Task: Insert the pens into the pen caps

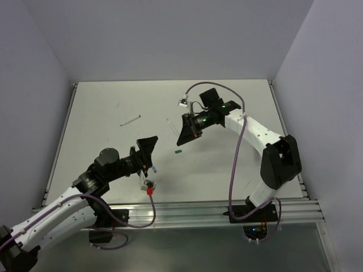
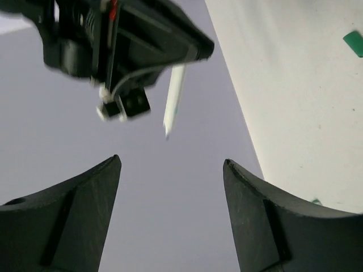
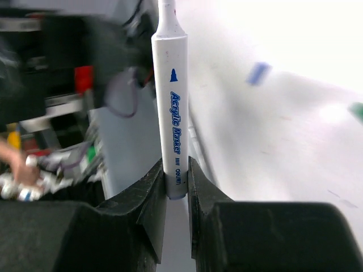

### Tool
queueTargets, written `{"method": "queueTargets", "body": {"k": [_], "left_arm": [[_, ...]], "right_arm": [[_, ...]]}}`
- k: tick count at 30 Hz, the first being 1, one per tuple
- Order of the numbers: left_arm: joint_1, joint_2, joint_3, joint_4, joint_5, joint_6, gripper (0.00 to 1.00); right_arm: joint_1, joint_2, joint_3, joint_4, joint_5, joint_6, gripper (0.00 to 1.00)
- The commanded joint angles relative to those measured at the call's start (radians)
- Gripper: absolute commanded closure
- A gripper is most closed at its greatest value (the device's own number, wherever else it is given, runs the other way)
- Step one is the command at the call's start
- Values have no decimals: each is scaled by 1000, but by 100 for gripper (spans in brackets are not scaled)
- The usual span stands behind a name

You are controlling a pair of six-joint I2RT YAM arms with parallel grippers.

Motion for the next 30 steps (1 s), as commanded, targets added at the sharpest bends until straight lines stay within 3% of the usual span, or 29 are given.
{"method": "queueTargets", "body": {"k": [1, 4, 5, 9, 11, 13, 14, 17, 20, 24, 30], "left_arm": [[-2, 46, 163, -410, -72, -168, 25], [-2, 164, 241, -406, -138, -482, 27], [-3, 207, 281, -421, -152, -703, 28], [4, 535, 589, -649, -149, -1240, 33], [39, 615, 650, -744, -59, -1523, 36], [52, 694, 668, -737, -98, -1708, 42], [52, 717, 668, -737, -157, -1884, 44], [53, 786, 662, -749, -233, -2090, 41], [91, 818, 647, -742, -209, -2190, 38], [138, 839, 610, -709, -205, -2246, 33], [216, 956, 593, -692, -175, -2273, 40]], "right_arm": [[-140, -104, -25, 14, 64, -42, 100], [-240, -152, -64, 9, 134, -64, 100], [-263, -187, -76, 6, 183, -64, 100], [-359, -270, -157, -29, 264, -124, 100], [-394, -305, -182, -45, 300, -156, 100], [-408, -319, -189, -62, 318, -167, 100], [-420, -330, -194, -66, 320, -168, 100], [-432, -337, -193, -75, 317, -165, 100], [-435, -342, -188, -82, 312, -164, 100], [-435, -334, -185, -86, 306, -164, 100], [-437, -310, -183, -88, 291, -162, 100]]}}
